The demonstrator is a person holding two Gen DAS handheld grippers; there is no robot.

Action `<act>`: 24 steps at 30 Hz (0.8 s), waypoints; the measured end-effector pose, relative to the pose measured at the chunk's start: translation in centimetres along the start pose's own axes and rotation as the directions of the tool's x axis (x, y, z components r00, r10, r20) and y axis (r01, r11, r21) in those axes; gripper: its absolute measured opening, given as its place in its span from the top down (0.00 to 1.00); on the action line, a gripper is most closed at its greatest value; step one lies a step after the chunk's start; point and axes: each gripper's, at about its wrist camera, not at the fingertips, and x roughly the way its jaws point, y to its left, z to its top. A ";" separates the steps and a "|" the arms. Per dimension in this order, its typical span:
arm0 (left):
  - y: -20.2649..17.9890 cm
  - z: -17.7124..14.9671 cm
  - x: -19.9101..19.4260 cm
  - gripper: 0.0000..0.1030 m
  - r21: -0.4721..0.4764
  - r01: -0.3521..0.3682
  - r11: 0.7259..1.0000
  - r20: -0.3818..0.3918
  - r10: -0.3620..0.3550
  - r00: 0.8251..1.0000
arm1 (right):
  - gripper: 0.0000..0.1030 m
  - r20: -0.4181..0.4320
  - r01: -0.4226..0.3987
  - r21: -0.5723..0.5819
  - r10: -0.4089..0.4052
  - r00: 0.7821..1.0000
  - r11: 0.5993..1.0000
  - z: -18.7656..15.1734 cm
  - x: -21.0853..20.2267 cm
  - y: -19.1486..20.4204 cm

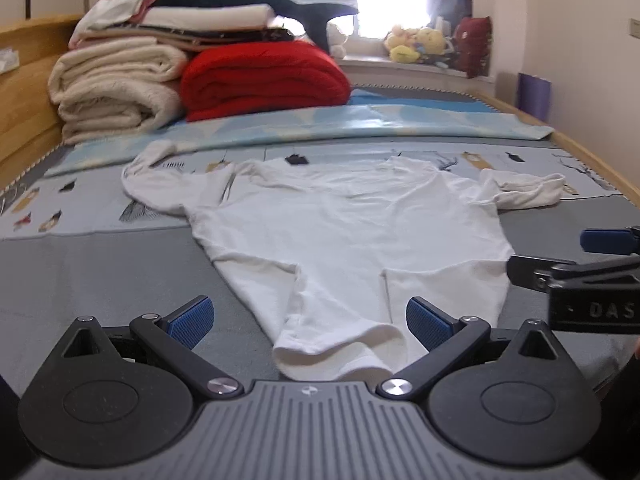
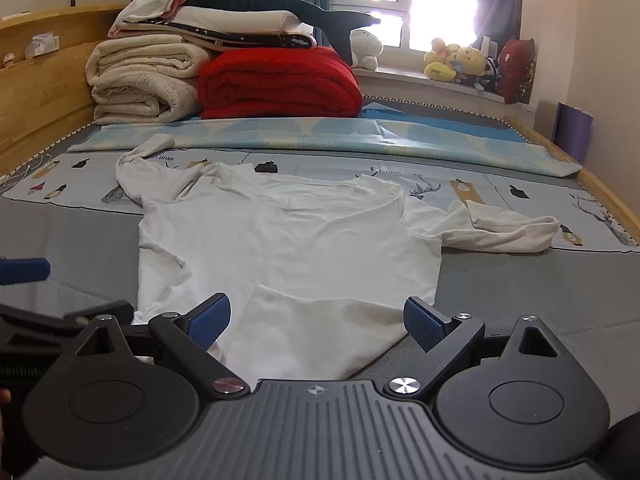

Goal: Fold small clothes

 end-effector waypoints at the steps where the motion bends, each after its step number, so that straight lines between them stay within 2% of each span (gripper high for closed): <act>1: 0.1 0.0 0.1 0.00 -0.006 0.002 1.000 -0.008 -0.002 1.000 | 0.09 -0.001 -0.002 -0.004 0.002 1.000 1.000 0.0 0.0 0.0; 8: -0.3 -0.1 -0.1 0.00 0.031 0.006 1.000 0.000 -0.006 1.000 | 0.09 -0.005 0.008 -0.045 -0.008 1.000 0.999 -0.2 0.2 0.8; 24: -0.3 -0.1 0.0 0.00 0.025 0.003 1.000 -0.012 -0.003 1.000 | 0.11 0.002 0.004 -0.059 -0.004 1.000 0.998 -0.3 0.0 0.8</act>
